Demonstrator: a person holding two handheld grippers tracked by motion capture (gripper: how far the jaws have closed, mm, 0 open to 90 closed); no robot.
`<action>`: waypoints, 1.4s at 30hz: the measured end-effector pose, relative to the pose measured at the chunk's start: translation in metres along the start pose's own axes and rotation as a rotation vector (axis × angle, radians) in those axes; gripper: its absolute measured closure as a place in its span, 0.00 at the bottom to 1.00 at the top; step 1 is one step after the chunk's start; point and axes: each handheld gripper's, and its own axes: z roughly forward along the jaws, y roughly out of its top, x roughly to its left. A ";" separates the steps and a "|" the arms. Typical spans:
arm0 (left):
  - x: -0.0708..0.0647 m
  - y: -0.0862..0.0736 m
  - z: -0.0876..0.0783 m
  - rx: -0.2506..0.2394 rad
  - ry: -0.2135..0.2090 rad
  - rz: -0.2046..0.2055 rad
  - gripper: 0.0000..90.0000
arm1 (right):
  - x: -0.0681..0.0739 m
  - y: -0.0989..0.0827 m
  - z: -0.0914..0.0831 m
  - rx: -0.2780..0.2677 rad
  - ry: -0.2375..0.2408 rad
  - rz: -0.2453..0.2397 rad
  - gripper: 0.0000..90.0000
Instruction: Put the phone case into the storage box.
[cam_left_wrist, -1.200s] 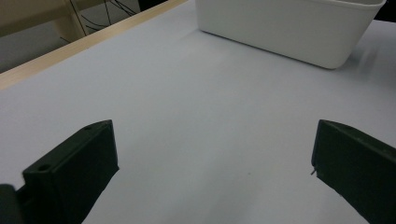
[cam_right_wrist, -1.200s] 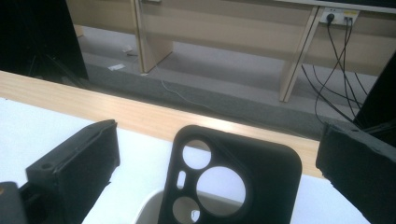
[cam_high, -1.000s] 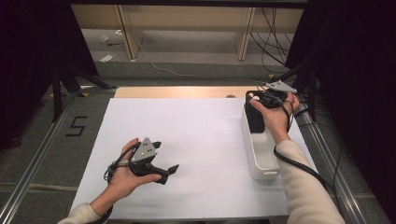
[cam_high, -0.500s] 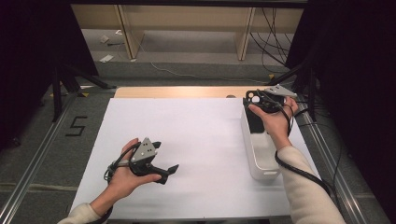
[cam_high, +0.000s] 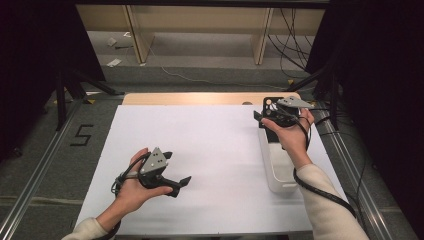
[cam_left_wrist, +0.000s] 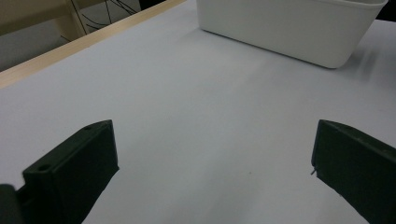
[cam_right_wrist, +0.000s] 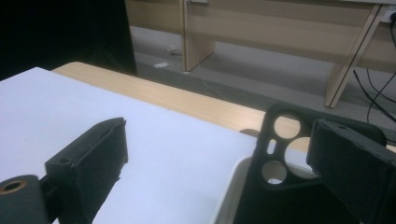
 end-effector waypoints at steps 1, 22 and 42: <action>0.000 0.000 0.000 0.000 0.000 0.000 0.00 | 0.001 0.000 -0.001 0.002 0.004 -0.003 0.07; 0.001 -0.001 -0.001 -0.002 0.010 -0.010 0.00 | 0.032 -0.006 -0.022 -0.012 0.113 -0.019 0.09; 0.003 -0.001 -0.002 -0.001 0.014 -0.014 0.00 | 0.047 -0.010 -0.033 -0.016 0.156 -0.036 0.11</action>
